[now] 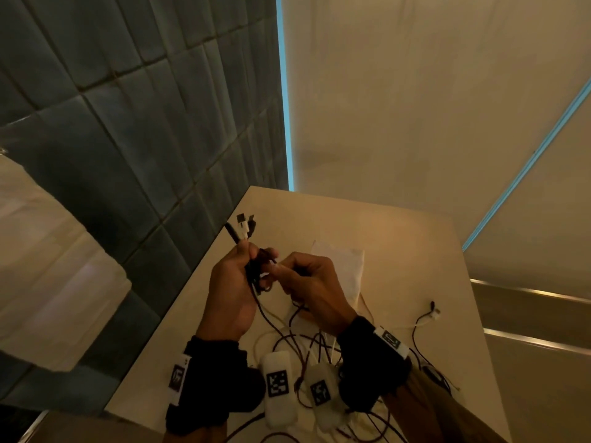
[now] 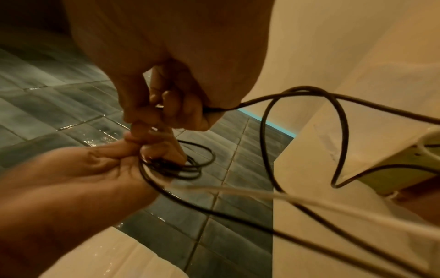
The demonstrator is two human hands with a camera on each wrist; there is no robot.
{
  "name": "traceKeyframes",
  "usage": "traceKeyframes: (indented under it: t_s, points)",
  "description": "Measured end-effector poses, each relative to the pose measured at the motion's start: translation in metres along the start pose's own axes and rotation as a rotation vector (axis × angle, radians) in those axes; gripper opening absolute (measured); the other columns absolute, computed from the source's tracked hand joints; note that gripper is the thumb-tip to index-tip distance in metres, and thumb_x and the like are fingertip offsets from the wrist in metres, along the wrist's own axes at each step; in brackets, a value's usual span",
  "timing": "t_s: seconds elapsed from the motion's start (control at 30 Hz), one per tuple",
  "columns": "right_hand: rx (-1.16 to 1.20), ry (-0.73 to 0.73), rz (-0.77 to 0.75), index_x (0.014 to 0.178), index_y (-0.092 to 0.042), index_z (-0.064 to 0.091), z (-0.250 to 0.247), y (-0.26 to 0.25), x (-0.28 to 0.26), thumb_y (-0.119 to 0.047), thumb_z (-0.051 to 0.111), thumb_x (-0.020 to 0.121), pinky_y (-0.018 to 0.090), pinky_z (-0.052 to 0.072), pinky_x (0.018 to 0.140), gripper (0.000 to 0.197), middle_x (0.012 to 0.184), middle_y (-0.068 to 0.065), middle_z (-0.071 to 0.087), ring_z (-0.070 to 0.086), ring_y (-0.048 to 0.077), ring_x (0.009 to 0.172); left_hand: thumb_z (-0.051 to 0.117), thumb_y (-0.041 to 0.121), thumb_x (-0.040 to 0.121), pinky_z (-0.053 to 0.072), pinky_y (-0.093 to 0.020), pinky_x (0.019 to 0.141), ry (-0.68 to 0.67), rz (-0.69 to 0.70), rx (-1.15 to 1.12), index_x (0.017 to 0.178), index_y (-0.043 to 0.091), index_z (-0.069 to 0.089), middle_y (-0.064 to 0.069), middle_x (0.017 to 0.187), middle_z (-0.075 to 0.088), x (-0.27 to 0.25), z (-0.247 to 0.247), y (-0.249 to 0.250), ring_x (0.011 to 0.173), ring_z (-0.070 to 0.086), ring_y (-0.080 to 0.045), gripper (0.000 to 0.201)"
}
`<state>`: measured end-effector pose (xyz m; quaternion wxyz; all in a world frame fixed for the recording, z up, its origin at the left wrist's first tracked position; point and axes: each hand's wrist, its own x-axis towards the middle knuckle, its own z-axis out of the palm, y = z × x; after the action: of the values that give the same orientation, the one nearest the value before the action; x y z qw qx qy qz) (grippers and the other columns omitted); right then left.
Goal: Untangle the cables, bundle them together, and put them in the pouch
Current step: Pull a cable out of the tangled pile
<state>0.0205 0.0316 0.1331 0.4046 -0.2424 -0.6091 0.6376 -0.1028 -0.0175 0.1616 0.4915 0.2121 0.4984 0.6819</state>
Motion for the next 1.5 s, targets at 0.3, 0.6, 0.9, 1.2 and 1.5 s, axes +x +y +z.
traceKeyframes:
  t_s: [0.3,0.6,0.9,1.2,1.5]
  points:
    - [-0.047,-0.028,0.131,0.07,-0.009,0.066,-0.025,0.058,-0.016,-0.02,0.056,0.096,0.023,0.04,0.058,0.03,0.062,0.007,0.053,0.047,0.016,0.058,0.032,0.027,0.099,0.03,-0.022,0.053,-0.327,0.066,-0.276,0.067,0.016,0.048,0.005,0.057,0.036,-0.006,0.008,0.018,0.049,0.033,-0.007,0.037]
    - [-0.241,-0.025,0.175,0.063,-0.021,0.061,-0.032,0.102,-0.026,-0.014,0.051,0.099,0.009,0.034,0.059,0.037,0.053,-0.016,0.053,0.046,-0.004,0.056,0.036,0.025,0.093,0.029,-0.016,0.042,-0.304,0.098,-0.283,0.064,0.016,0.053,0.006,0.055,0.04,-0.007,0.0,0.025,0.04,0.032,-0.001,0.035]
    - [-0.494,-0.004,0.194,0.079,-0.003,0.07,-0.047,0.148,-0.046,-0.013,0.055,0.096,0.021,0.042,0.073,0.024,0.079,0.012,0.066,0.057,0.01,0.076,0.03,0.022,0.103,0.025,-0.015,0.04,-0.136,0.223,-0.232,0.069,0.018,0.05,0.009,0.055,0.04,-0.004,-0.019,0.039,0.039,0.028,-0.001,0.039]
    - [-0.009,0.198,0.146,0.08,-0.009,0.066,-0.013,0.035,0.003,-0.021,0.059,0.095,0.023,0.031,0.045,0.02,0.049,-0.005,0.04,0.033,0.011,0.042,0.031,0.023,0.105,0.026,-0.019,0.044,0.096,0.111,0.111,0.075,0.015,0.045,0.006,0.058,0.042,0.006,-0.008,0.002,0.048,0.037,-0.007,0.034]
    - [-0.005,-0.092,-0.016,0.081,0.005,0.066,0.003,0.005,-0.005,-0.008,0.065,0.089,0.018,0.033,0.049,0.015,0.059,0.001,0.053,0.04,0.006,0.05,0.033,0.029,0.103,0.042,-0.029,0.068,-0.084,0.028,-0.113,0.077,0.016,0.047,-0.001,0.071,0.054,-0.004,0.005,0.013,0.071,0.053,-0.015,0.032]
